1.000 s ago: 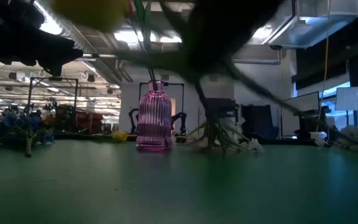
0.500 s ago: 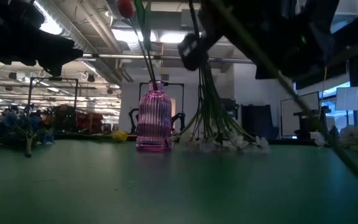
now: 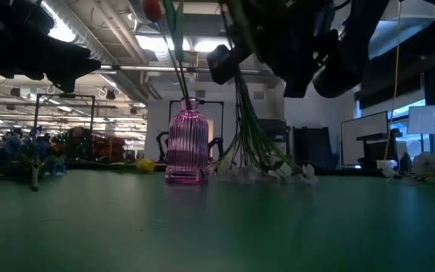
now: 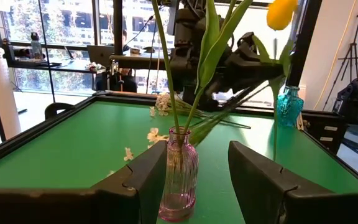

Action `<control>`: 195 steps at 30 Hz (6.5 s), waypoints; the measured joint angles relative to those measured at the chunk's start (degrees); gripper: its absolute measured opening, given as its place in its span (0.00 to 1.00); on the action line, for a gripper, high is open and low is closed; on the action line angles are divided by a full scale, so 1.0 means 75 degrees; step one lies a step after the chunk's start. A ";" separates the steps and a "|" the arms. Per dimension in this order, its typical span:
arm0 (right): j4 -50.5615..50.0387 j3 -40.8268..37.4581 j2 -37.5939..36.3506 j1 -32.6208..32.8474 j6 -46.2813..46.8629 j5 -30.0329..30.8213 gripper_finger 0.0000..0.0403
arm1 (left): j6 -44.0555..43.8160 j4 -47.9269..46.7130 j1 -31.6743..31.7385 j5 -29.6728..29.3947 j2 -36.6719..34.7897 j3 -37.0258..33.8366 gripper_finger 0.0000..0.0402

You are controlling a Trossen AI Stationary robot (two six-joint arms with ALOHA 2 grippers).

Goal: Sort flowers into vase by color
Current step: Put the yellow tulip into the blue vase, then put the white flowers into the blue vase

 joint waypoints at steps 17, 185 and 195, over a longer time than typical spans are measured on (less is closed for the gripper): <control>-0.1775 -0.0532 0.0015 0.2291 0.0634 -0.1637 0.05 | 0.0000 0.0000 -0.0001 0.0000 0.0002 0.0002 0.42; -1.9712 -0.0039 -0.9221 1.0500 0.4217 1.4437 0.42 | 0.0001 0.0000 -0.0003 -0.0001 0.0001 0.0001 0.42; -2.0946 -0.0039 -0.8274 0.6846 0.6859 1.3751 0.42 | 0.0001 0.0000 -0.0001 -0.0001 0.0001 0.0001 0.42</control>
